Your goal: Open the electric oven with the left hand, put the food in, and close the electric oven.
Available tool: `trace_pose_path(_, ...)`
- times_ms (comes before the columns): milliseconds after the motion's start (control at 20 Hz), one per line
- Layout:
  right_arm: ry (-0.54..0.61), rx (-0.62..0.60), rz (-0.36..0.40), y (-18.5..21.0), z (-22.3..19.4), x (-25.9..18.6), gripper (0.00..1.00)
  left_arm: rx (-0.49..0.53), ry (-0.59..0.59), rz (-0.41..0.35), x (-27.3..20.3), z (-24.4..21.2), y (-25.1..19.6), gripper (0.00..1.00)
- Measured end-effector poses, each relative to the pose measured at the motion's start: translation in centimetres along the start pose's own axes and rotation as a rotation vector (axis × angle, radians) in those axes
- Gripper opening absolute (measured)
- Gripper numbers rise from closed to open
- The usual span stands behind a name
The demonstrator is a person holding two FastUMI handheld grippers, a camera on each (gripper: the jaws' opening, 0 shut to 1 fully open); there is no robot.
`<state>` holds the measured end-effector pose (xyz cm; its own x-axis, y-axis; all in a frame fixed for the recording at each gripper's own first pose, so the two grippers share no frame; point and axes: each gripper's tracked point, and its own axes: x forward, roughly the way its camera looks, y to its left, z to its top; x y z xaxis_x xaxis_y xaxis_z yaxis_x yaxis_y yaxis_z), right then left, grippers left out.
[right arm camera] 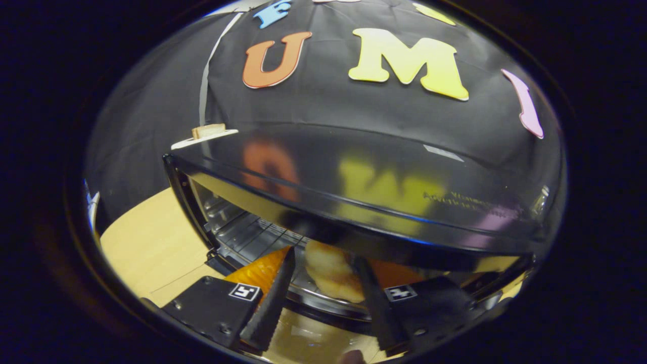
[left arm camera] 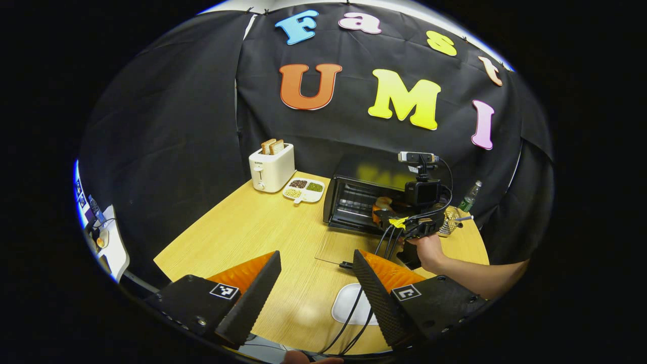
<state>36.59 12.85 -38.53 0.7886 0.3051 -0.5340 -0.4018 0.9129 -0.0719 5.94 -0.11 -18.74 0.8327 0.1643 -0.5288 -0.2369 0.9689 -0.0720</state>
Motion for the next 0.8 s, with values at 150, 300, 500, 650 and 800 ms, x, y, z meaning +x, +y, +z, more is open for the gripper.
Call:
trace_pose_path(150,0.008,0.025,-0.002,-0.4,-0.1,-0.7,0.88,-0.009,-0.011,-0.001,-0.3,0.0,-0.3,0.94)
trace_pose_path(300,0.013,0.071,0.008,-0.4,-0.2,-2.4,0.89,-0.01,-0.028,-0.016,-0.7,-0.1,-0.6,0.94)
trace_pose_path(500,0.012,0.151,-0.008,-0.6,-0.5,-5.7,0.89,-0.013,-0.044,-0.058,-1.1,0.0,-0.8,0.94)
trace_pose_path(650,0.011,0.171,-0.027,-0.3,-0.7,-9.0,0.9,0.003,-0.059,-0.104,-1.4,0.4,-0.5,0.94)
trace_pose_path(800,-0.004,0.171,-0.053,0.4,-0.7,-12.8,0.9,0.014,-0.057,-0.144,-1.4,0.2,0.4,0.94)
